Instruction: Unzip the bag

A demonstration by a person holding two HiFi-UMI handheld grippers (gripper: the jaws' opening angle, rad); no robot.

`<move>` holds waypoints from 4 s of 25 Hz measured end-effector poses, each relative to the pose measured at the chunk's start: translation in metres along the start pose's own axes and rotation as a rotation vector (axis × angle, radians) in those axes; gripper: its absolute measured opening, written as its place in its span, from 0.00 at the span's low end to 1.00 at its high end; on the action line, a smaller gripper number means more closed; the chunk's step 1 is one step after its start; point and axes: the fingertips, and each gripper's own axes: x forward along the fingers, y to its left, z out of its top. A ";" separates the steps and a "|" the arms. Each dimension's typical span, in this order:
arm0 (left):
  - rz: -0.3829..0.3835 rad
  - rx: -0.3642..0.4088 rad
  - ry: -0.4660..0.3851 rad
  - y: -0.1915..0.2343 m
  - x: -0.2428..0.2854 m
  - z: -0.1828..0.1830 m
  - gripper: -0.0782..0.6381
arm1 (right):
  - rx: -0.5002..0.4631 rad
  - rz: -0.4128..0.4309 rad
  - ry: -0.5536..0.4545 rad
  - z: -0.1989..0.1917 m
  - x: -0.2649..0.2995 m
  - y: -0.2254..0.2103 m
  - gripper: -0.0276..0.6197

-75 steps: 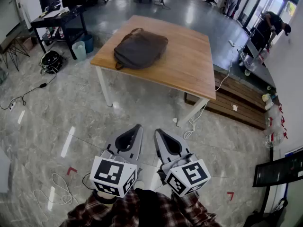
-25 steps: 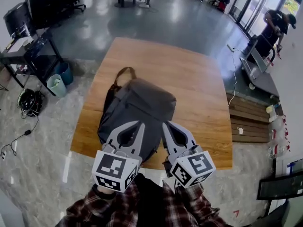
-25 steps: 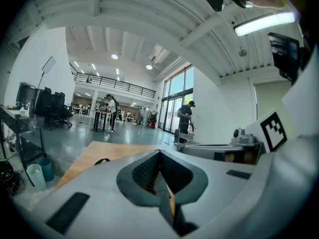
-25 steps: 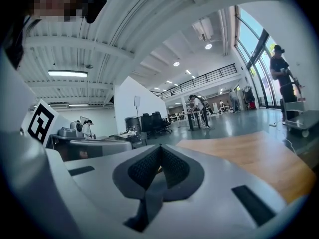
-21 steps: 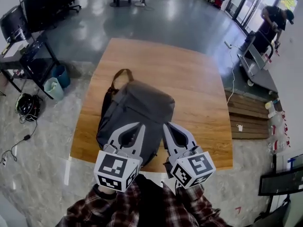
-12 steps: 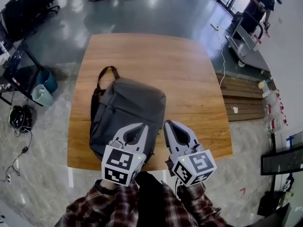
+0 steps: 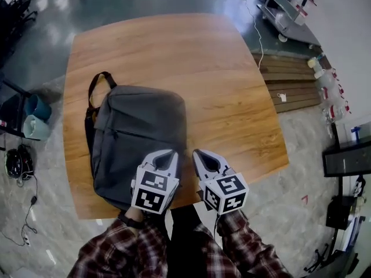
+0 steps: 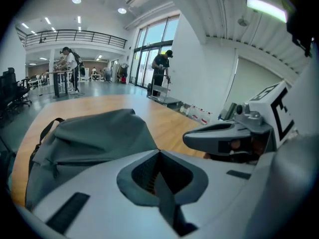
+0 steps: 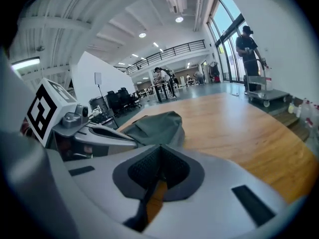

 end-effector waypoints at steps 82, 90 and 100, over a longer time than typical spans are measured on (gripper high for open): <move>-0.049 -0.129 0.058 0.041 0.102 -0.007 0.12 | -0.250 0.284 0.596 -0.171 -0.001 0.032 0.07; -0.031 -0.092 0.007 0.068 0.127 0.022 0.12 | -0.156 0.313 0.511 -0.163 -0.006 0.056 0.06; 0.033 -0.006 0.035 0.133 0.108 0.011 0.12 | -0.264 0.214 0.484 -0.153 0.001 0.013 0.06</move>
